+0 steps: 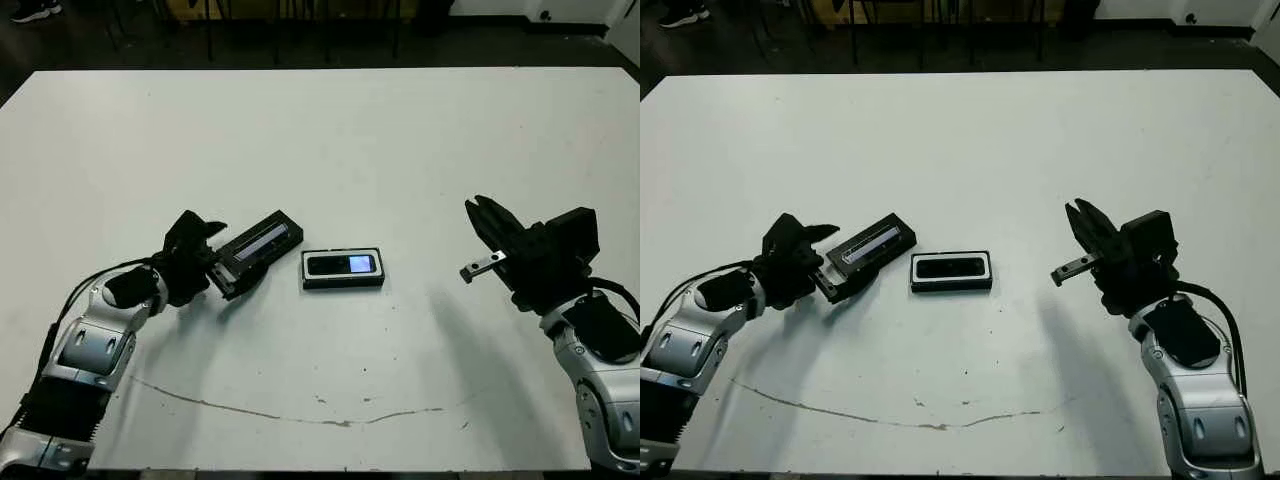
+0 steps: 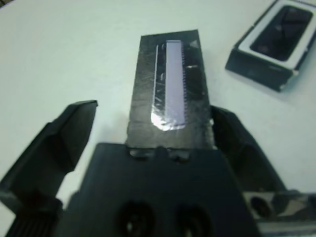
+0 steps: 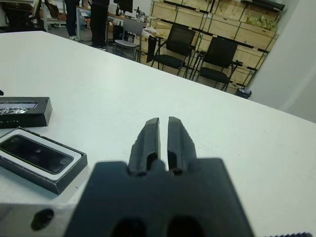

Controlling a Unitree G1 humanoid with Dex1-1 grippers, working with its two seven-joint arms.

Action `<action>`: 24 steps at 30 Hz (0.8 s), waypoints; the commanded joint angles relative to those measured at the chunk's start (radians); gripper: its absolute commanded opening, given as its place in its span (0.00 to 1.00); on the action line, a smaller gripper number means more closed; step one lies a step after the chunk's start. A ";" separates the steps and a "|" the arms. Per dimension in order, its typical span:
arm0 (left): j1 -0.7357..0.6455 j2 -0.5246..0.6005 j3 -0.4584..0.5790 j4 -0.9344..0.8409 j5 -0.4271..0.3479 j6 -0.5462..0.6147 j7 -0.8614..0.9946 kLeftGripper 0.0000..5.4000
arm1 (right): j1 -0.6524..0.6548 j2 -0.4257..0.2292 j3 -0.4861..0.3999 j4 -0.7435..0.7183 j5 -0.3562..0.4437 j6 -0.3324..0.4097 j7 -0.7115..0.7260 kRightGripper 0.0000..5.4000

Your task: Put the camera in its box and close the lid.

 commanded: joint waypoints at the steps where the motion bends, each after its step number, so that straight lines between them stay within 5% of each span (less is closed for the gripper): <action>1: 0.029 -0.002 -0.001 0.017 0.011 -0.014 0.004 0.74 | 0.010 -0.012 0.004 -0.005 -0.007 0.021 -0.007 0.00; 8: 0.014 0.006 -0.014 0.053 -0.001 -0.029 -0.052 0.52 | 0.011 -0.006 0.001 -0.008 -0.006 0.024 -0.011 0.00; 24: -0.058 0.002 0.070 0.038 -0.087 -0.002 -0.086 0.52 | 0.008 -0.010 0.002 -0.006 -0.003 0.025 -0.008 0.00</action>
